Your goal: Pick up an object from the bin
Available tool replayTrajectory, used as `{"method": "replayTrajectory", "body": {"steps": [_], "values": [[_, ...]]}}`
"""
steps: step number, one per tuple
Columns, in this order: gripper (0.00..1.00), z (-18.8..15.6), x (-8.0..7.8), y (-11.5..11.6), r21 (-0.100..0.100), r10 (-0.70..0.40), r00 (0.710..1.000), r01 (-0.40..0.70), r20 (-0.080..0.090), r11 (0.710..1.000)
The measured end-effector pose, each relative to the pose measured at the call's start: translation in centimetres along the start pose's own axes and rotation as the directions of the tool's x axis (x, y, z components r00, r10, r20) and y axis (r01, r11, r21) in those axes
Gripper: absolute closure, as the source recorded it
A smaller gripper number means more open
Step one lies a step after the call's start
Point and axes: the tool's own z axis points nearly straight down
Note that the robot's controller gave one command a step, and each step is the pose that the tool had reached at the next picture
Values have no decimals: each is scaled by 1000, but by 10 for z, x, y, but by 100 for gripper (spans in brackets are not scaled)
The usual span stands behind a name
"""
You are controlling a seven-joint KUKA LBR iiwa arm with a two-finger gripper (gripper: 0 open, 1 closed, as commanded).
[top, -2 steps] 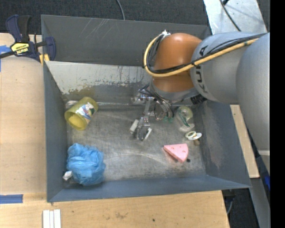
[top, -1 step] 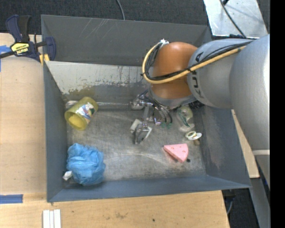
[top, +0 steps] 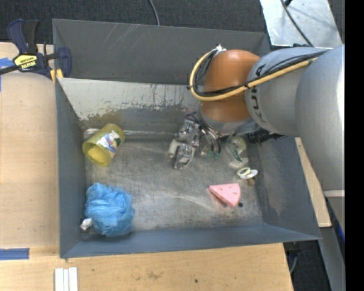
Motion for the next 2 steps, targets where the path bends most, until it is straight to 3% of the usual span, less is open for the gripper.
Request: {"method": "replayTrajectory", "body": {"steps": [2], "values": [[100, 0, 0, 0, 0, 0, 1000, 0, 0, 1000]]}}
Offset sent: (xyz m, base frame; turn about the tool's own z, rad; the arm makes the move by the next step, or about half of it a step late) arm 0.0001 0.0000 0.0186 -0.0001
